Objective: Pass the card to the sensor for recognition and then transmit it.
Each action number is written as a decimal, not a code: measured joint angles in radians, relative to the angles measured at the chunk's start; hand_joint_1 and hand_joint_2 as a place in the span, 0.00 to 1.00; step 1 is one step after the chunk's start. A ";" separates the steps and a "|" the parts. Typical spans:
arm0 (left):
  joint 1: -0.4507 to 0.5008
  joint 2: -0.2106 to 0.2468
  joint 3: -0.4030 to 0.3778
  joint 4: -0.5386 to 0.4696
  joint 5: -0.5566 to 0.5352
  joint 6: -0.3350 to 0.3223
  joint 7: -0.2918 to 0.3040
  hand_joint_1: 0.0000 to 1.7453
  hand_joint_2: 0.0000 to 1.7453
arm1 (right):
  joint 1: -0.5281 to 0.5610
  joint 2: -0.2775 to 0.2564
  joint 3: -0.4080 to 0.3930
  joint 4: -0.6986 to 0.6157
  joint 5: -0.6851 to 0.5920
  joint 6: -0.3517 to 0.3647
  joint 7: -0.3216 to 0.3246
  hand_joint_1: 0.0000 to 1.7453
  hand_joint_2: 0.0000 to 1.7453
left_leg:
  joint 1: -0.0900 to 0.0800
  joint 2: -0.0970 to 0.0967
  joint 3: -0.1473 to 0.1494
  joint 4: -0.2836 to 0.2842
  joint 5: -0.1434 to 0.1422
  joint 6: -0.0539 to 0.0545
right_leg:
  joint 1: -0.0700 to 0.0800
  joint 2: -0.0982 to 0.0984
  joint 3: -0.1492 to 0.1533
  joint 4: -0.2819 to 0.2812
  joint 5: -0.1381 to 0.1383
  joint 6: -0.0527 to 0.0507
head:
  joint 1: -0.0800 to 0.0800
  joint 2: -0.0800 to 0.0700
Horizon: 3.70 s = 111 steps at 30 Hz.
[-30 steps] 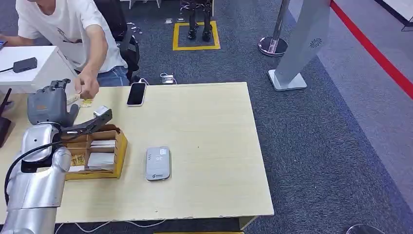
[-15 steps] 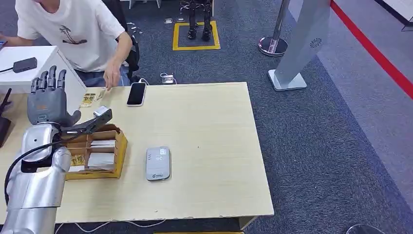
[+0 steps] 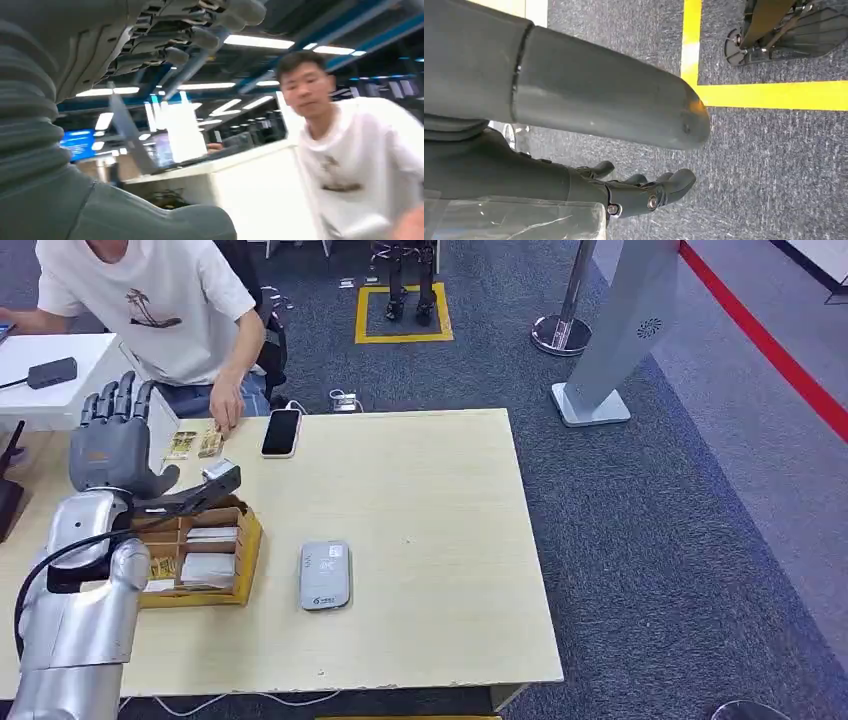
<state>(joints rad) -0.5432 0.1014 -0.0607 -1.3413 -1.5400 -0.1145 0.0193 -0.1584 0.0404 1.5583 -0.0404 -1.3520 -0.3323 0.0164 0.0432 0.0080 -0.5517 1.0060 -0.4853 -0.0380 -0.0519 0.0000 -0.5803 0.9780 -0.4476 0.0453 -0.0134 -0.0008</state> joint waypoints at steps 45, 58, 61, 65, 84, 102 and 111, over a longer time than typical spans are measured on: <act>0.410 0.187 -0.233 -0.329 0.322 -0.098 0.014 0.00 1.00 | 0.004 -0.005 0.000 0.000 -0.121 -0.013 -0.027 0.00 0.00 | 0.000 0.002 0.000 -0.001 -0.001 0.000 | 0.000 0.002 0.000 0.000 0.000 0.000 | 0.000 0.000; 0.543 0.212 -0.218 -0.410 0.322 -0.098 0.036 0.00 1.00 | 0.004 -0.005 0.000 0.000 -0.121 -0.014 -0.028 0.00 0.00 | 0.000 0.002 0.000 -0.001 -0.001 0.000 | 0.000 0.001 0.000 0.000 -0.001 0.001 | 0.000 0.000; 0.570 0.212 -0.201 -0.425 0.301 -0.107 0.053 0.00 1.00 | 0.004 -0.005 0.000 0.000 -0.121 -0.015 -0.025 0.00 0.00 | 0.000 0.002 0.000 -0.001 -0.001 0.000 | 0.000 0.001 0.000 0.000 -0.001 0.001 | 0.000 0.000; 0.609 0.207 -0.180 -0.436 0.269 -0.116 0.072 0.00 1.00 | 0.004 -0.005 0.000 0.000 -0.119 -0.016 -0.016 0.00 0.00 | 0.000 0.002 0.000 -0.001 -0.001 0.000 | 0.000 0.001 0.000 0.000 -0.001 0.001 | 0.000 0.000; 0.626 0.114 -0.081 -0.432 0.040 -0.124 0.133 0.00 1.00 | 0.003 -0.005 0.000 0.000 -0.080 -0.018 -0.001 0.00 0.00 | 0.000 0.001 0.000 0.000 -0.001 0.000 | 0.000 0.001 0.000 0.000 -0.001 0.001 | 0.000 0.000; 0.587 0.058 -0.031 -0.383 0.006 -0.135 0.102 0.00 1.00 | 0.003 -0.005 0.000 0.000 -0.070 -0.018 0.006 0.00 0.00 | 0.000 0.001 0.000 0.000 -0.001 0.000 | 0.000 0.001 0.000 0.000 -0.001 0.001 | 0.000 0.000; 0.529 0.036 -0.031 -0.330 0.001 -0.139 0.079 0.00 1.00 | 0.003 -0.005 0.000 0.000 -0.057 -0.016 0.003 0.00 0.00 | 0.000 0.001 0.001 0.000 -0.001 0.000 | 0.000 0.001 0.000 0.000 -0.001 0.001 | 0.000 0.000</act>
<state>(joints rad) -0.0145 0.1369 -0.0916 -1.6716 -1.5389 -0.2533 0.0980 -0.1557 0.0351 1.5583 -0.0404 -1.4092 -0.3483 0.0191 0.0432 0.0093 -0.5511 1.0056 -0.4862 -0.0379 -0.0519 0.0009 -0.5806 0.9777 -0.4482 0.0458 -0.0137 -0.0008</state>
